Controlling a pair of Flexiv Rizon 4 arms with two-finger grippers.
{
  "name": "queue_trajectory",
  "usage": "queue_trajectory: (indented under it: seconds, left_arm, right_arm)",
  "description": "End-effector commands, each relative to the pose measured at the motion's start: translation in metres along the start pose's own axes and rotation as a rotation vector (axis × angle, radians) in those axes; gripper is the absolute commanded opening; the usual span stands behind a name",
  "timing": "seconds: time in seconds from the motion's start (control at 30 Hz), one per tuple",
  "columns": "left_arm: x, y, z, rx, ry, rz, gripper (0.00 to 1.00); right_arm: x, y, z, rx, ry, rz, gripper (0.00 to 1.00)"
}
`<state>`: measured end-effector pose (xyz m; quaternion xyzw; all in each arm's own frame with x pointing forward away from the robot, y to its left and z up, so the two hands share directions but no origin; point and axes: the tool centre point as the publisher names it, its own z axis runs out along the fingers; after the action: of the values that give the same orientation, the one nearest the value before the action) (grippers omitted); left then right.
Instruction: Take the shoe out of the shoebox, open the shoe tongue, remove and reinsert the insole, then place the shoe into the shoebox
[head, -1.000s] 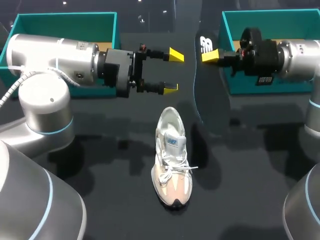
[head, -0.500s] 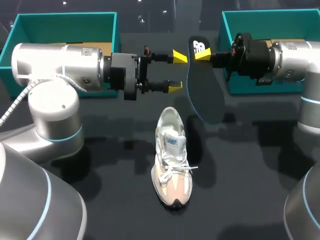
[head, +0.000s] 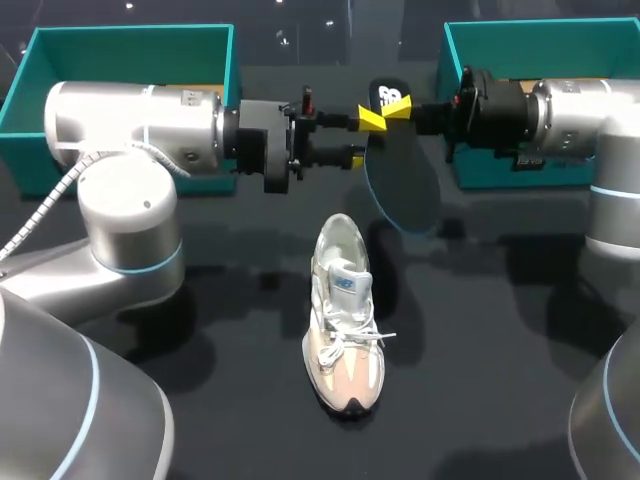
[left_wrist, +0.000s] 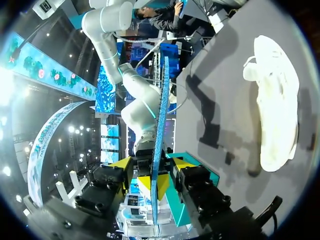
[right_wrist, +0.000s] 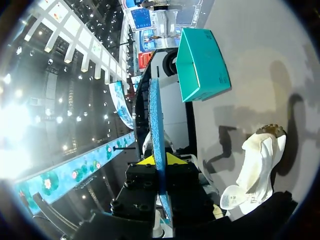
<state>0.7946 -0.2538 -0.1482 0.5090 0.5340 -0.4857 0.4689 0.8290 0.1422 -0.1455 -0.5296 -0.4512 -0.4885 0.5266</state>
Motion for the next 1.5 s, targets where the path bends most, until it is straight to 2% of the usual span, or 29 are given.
queue_trajectory:
  seconds: [0.03,0.17,0.43,0.47,0.53,0.8,0.83,0.87,0.9,1.1,1.3,1.5]
  left_arm:
    - [0.002,0.005,0.01,0.003,-0.001,0.002,0.44]
    - [0.004,0.005,0.013,0.008,0.006,0.0,0.42]
    - [0.005,0.004,0.014,0.006,0.004,-0.003,0.28]
    - [0.005,0.004,0.014,0.006,0.004,-0.003,0.24]
    - [0.005,0.004,0.014,0.001,0.002,-0.002,0.01]
    - [0.005,0.002,0.014,-0.008,0.003,0.012,0.0]
    - [0.005,0.002,0.013,-0.01,0.003,0.012,0.0]
    - [0.005,0.001,0.012,-0.013,0.004,0.012,0.0]
    - [0.004,0.001,0.009,-0.014,0.004,0.011,0.0]
    - [0.005,0.001,-0.014,-0.022,0.01,-0.02,0.0]
    - [0.005,-0.001,-0.037,-0.008,0.02,-0.114,0.0]
    - [0.005,-0.002,-0.052,-0.028,0.049,-0.453,0.0]
  right_arm:
    - [0.0,0.0,0.002,-0.006,-0.004,0.004,0.0]
    - [0.001,0.005,0.003,-0.011,-0.004,0.007,0.0]
    - [0.0,0.011,0.003,-0.02,-0.004,0.015,0.0]
    - [0.0,0.011,0.003,-0.021,-0.004,0.015,0.0]
    - [0.0,0.012,0.003,-0.021,-0.004,0.015,0.0]
    - [-0.001,0.013,0.001,-0.029,-0.002,0.015,0.0]
    - [-0.001,0.013,0.001,-0.032,0.0,0.013,0.17]
    - [0.0,0.012,0.0,-0.036,0.003,0.008,0.83]
    - [0.0,0.011,-0.002,-0.04,0.004,0.006,1.0]
    - [0.004,-0.003,-0.013,-0.031,0.053,-0.057,1.0]
    - [0.006,-0.022,-0.028,0.019,0.087,-0.107,1.0]
    - [0.006,-0.038,-0.043,0.013,0.068,-0.124,1.0]
